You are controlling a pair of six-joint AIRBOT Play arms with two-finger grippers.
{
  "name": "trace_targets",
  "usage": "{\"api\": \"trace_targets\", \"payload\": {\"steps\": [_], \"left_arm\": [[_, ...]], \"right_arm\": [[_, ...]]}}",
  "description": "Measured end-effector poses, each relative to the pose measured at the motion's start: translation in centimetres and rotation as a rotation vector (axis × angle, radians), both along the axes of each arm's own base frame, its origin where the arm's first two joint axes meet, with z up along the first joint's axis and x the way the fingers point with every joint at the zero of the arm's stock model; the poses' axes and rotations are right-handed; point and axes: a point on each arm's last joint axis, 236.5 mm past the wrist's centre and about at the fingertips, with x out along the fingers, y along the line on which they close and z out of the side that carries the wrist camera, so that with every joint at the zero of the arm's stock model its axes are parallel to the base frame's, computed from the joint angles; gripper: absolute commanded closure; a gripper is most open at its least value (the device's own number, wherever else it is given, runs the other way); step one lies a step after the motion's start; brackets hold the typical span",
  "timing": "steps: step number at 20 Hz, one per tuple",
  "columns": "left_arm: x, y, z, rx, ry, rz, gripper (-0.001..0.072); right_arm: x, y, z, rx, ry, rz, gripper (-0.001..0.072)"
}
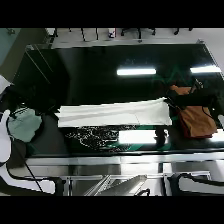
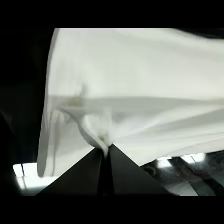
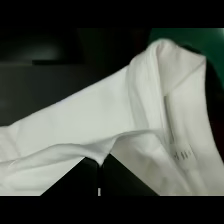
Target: Fold the shirts.
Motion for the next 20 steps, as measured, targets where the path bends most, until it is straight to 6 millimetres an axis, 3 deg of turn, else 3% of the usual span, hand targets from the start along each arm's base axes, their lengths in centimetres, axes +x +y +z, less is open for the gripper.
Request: {"api": "trace_targets", "payload": {"steps": [5, 6, 7, 8, 10, 11, 16, 20], "left_arm": [[3.0, -1.9, -2.5, -0.016, 0.03, -0.052, 0.0685], [3.3, -2.4, -2.9, -0.019, 0.038, -0.064, 0.0559], [3.5, -2.8, -3.2, -0.021, 0.044, -0.077, 0.0279], [3.6, -3.1, -3.3, -0.024, 0.052, -0.09, 0.0147], [3.9, -3.5, -2.9, -0.029, 0.055, -0.109, 0.0145], [4.1, -3.5, -2.4, -0.031, 0.055, -0.11, 0.0145], [5.0, -1.3, 2.2, -0.038, 0.053, -0.066, 0.0145], [4.7, -0.3, 6.4, -0.028, 0.022, -0.041, 0.0146]], "right_arm": [[2.2, 0.4, -2.8, -0.001, 0.035, 0.021, 0.0679], [2.3, 0.4, -3.1, -0.007, 0.04, 0.026, 0.0572], [2.3, 0.3, -3.4, -0.013, 0.046, 0.031, 0.0404], [2.2, 0.2, -3.5, -0.016, 0.051, 0.037, 0.0286], [2.1, -0.4, -3.2, -0.026, 0.059, 0.059, 0.0091], [1.9, -1.1, -2.9, -0.04, 0.066, 0.081, 0.0052], [-0.7, -4.5, -3.4, -0.079, 0.156, 0.166, 0.0052], [-2.0, -3.8, -5.6, -0.024, 0.21, 0.245, 0.0055]]}}
